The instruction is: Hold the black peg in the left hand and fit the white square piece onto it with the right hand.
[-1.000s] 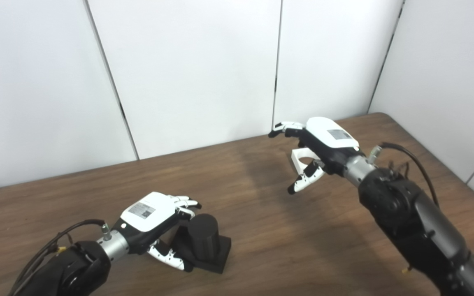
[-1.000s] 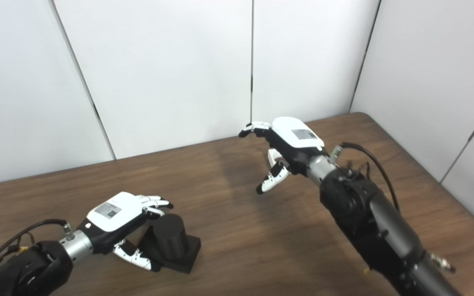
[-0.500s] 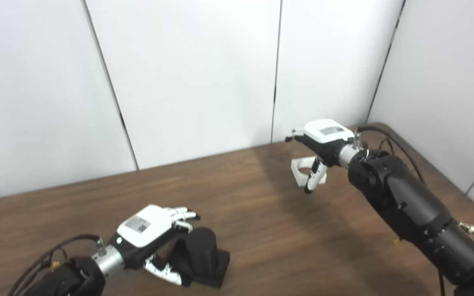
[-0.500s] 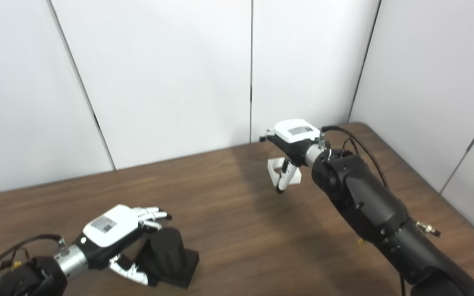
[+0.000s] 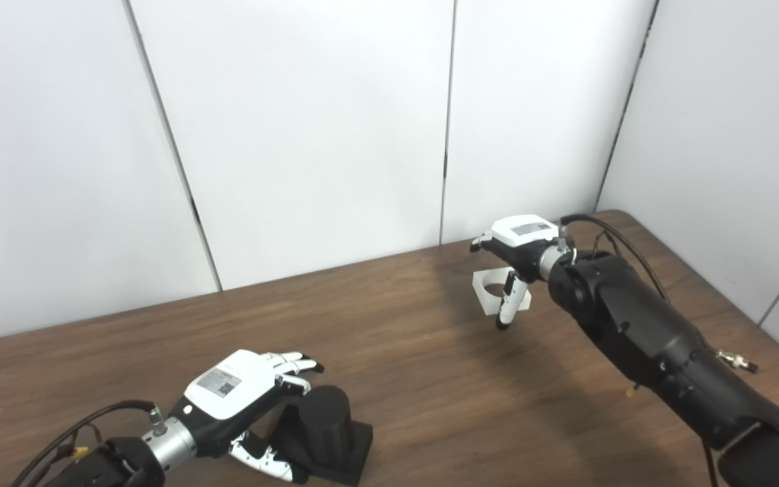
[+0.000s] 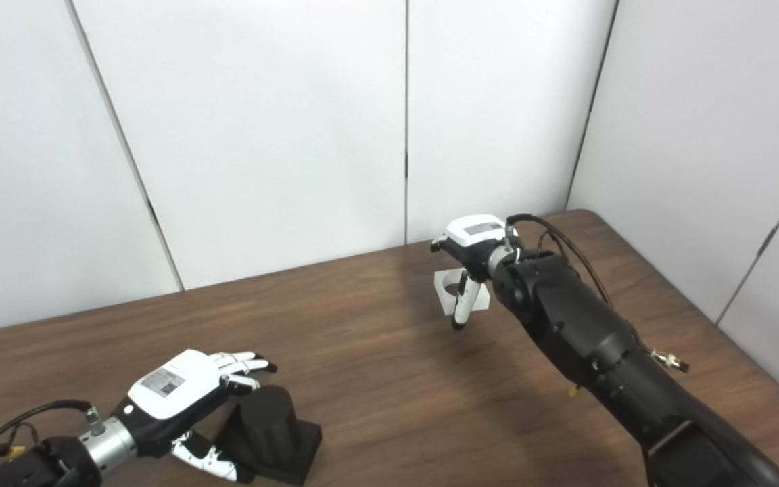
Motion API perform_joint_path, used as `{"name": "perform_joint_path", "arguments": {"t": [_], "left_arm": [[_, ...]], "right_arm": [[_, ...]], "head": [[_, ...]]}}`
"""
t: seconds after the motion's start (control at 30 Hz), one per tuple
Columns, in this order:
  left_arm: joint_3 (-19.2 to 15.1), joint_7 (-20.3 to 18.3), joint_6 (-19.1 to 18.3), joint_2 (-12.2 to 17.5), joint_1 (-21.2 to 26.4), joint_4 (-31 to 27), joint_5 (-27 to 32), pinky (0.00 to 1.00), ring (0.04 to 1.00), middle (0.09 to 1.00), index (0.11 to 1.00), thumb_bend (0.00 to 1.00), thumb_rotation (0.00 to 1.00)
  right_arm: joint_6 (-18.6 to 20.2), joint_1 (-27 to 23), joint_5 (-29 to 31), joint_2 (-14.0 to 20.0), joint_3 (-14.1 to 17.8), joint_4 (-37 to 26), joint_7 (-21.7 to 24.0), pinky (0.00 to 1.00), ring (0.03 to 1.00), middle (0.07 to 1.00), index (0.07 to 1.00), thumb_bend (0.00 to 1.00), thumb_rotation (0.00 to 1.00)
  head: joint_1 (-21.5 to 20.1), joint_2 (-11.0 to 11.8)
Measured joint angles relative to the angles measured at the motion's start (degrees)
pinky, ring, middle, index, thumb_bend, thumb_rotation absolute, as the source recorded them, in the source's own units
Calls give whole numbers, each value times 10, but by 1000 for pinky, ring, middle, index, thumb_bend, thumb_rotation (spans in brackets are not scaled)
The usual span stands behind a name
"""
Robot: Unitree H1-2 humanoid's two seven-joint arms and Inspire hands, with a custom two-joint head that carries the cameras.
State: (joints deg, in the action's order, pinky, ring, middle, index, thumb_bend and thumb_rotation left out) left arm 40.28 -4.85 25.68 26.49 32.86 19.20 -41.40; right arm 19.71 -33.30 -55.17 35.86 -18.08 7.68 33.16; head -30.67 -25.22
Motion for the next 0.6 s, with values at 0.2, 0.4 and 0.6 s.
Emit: {"name": "perform_joint_path", "arguments": {"t": [0.2,0.4,0.6], "left_arm": [[0,0,1,1,0,0,2,863,907,891,492,522,73],[0,0,1,5,-2,-3,3,851,895,879,491,523,72],[0,0,1,7,-5,-4,10,850,895,878,491,523,70]], "right_arm": [[0,-11,-4,0,-13,39,0,811,924,939,847,925,188],[0,-23,-5,0,-30,81,0,800,924,934,834,911,181],[-1,-39,-4,-3,-35,122,-20,793,904,905,774,885,154]], "head": [[0,-3],[-3,-4],[-7,-6]]}}
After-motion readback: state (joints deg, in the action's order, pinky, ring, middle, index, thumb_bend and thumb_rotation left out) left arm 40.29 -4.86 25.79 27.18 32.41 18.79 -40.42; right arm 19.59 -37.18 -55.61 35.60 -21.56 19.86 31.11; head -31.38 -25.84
